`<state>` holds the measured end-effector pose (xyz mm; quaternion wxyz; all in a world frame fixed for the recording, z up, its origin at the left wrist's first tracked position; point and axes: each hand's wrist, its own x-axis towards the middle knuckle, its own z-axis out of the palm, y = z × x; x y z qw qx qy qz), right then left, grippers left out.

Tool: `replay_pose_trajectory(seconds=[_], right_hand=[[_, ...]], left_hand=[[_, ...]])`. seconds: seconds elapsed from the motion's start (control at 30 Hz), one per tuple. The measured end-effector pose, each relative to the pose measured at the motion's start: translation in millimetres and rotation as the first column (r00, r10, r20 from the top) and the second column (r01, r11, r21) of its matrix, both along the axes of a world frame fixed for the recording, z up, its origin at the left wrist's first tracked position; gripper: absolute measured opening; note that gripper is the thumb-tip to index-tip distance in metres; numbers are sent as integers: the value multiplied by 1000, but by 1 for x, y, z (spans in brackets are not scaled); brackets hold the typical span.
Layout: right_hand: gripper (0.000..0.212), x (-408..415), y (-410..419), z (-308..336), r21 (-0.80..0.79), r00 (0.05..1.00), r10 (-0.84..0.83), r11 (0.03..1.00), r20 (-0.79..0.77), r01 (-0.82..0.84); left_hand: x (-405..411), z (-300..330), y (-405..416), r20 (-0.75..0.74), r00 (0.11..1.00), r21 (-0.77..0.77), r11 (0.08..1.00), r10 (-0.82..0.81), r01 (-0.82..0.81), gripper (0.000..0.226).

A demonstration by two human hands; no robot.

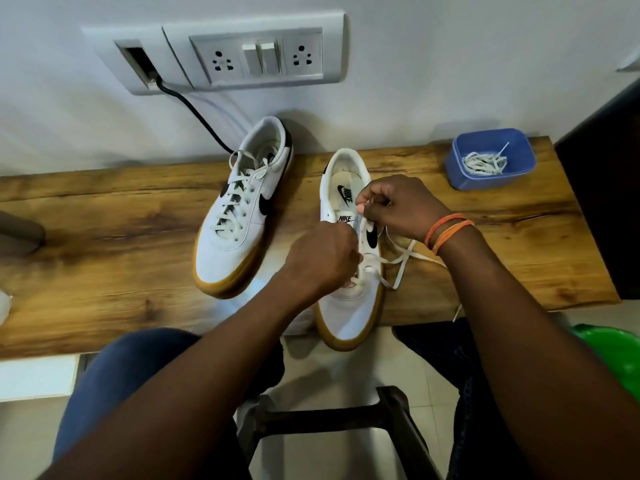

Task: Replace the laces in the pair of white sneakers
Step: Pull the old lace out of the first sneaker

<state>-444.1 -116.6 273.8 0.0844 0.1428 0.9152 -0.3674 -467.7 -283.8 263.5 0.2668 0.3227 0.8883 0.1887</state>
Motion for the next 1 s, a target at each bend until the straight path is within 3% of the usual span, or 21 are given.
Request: replay_pose_trajectory(seconds=[0.07, 0.2, 0.4, 0.57, 0.7, 0.83, 0.9, 1.0], right_hand=[[11, -1, 1, -2, 20, 1000, 10, 1000, -3, -10], [33, 3, 1, -4, 12, 1000, 23, 1000, 7, -23], [28, 3, 2, -1, 21, 1000, 12, 1000, 2, -12], [28, 4, 5, -1, -14, 1000, -15, 1000, 14, 16], [27, 4, 5, -2, -44, 999, -23, 999, 27, 24], [26, 3, 1, -2, -63, 998, -43, 997, 40, 45], [26, 3, -1, -4, -71, 998, -41, 996, 40, 43], [24, 3, 0, -4, -83, 998, -40, 996, 40, 44]], left_hand=[[-2, -8, 4, 49, 999, 7, 1000, 18, -18, 18], [-8, -14, 1, 137, 989, 35, 998, 45, -51, 17], [-12, 0, -4, 226, 974, 28, 999, 18, -25, 10], [-49, 36, -34, 424, 905, -194, 977, 0, 92, 16], [-70, 34, -62, 378, 919, -220, 975, 110, -26, 13], [-56, 25, -40, 318, 942, 96, 984, 112, -150, 19], [-40, 21, -23, 262, 965, 204, 975, 29, -84, 17], [-20, 3, -10, 94, 989, 126, 987, -115, 103, 14]])
